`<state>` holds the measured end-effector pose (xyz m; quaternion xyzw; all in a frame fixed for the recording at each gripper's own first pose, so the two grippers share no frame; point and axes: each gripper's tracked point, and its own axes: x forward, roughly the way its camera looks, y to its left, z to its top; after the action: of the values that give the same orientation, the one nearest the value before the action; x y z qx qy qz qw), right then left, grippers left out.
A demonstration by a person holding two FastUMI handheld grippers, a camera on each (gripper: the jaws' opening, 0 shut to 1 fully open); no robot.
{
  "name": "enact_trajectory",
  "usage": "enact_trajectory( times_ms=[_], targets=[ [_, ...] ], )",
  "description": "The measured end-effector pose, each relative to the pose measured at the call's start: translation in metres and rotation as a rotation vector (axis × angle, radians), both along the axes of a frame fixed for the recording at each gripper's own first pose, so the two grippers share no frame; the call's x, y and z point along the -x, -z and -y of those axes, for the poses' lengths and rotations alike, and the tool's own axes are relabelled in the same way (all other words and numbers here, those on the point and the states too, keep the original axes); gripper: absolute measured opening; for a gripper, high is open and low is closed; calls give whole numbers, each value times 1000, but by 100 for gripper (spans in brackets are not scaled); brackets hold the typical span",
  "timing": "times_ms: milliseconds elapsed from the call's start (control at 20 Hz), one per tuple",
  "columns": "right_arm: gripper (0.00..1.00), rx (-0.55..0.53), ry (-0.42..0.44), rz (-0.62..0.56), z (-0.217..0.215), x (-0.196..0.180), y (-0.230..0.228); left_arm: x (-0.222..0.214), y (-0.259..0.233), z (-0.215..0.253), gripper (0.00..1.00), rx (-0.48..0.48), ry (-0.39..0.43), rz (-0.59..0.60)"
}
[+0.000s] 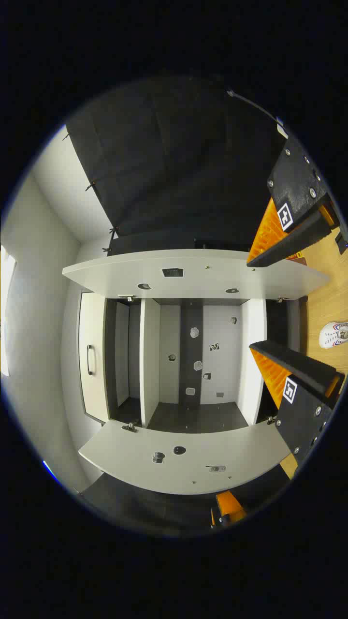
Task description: Grab one shoe with the right hand and put it into the shoe cabinet, grab the other shoe with the left hand and put it into the shoe cabinet; then close the right door with the right hand and the left door with the left hand.
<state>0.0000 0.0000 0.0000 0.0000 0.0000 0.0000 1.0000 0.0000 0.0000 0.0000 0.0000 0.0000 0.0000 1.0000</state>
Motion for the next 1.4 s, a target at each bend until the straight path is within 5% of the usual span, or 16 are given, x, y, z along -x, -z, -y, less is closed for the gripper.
enact_trajectory(
  times_ms=[950, 1400],
  targets=[
    [94, -8, -39, -76, -14, 6, 29, 7, 11, 1, 96, -10, 7, -27],
    [94, -6, -92, -210, -37, 2, 120, 12, 17, -7, 97, -7, -7, -39]
  ],
)
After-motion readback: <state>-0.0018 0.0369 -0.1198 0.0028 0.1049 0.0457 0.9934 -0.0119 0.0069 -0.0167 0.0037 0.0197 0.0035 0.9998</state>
